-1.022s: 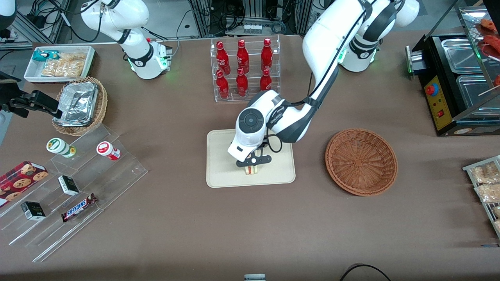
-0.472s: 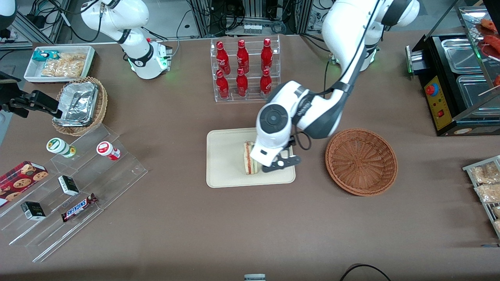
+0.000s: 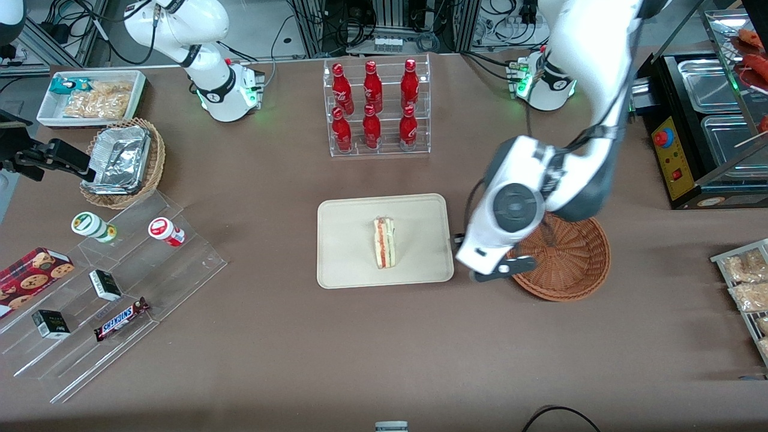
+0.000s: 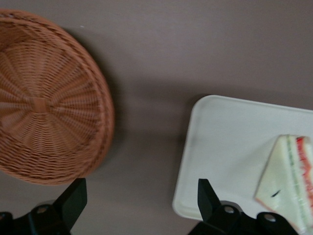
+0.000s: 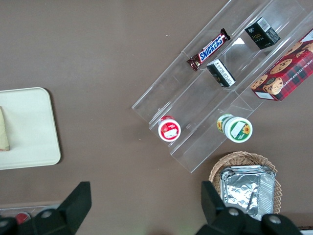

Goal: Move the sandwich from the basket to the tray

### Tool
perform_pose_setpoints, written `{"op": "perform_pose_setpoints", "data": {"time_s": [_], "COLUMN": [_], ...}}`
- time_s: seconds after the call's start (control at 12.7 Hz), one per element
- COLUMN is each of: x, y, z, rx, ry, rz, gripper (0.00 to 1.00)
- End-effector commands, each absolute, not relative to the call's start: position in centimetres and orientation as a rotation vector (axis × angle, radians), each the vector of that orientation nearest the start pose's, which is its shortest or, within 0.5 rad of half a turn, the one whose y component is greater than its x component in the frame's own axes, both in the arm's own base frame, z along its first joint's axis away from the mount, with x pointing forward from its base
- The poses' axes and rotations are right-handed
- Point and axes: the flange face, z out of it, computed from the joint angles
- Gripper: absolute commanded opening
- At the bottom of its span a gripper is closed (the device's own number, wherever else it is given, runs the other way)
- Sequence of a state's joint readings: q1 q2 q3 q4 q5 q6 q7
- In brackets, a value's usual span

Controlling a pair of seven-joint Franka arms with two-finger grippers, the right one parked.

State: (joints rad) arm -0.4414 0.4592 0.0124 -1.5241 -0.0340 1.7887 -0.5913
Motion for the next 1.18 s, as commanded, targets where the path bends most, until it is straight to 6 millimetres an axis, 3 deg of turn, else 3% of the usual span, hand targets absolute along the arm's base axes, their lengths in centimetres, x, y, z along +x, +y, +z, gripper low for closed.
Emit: {"op": "perform_pose_setpoints", "data": {"time_s": [0.0, 0.24, 0.39, 0.55, 0.87, 1.1], "x": [58.5, 58.6, 57.7, 56.5, 54.4, 53.5], "y": [-21.3, -14.9, -11.2, -8.8, -6.1, -5.2], "z": [41.0, 45.4, 48.5, 51.5, 56.6, 59.0], "rx": [-3.064, -3.084, -3.105, -3.121, -3.132, -3.134], "ry": [-0.149, -0.140, -0.035, 0.053, 0.151, 0.180], "rz": [0.302, 0.286, 0.303, 0.296, 0.215, 0.167], "gripper": [1.00, 1.00, 1.00, 1.00, 1.00, 1.00]}}
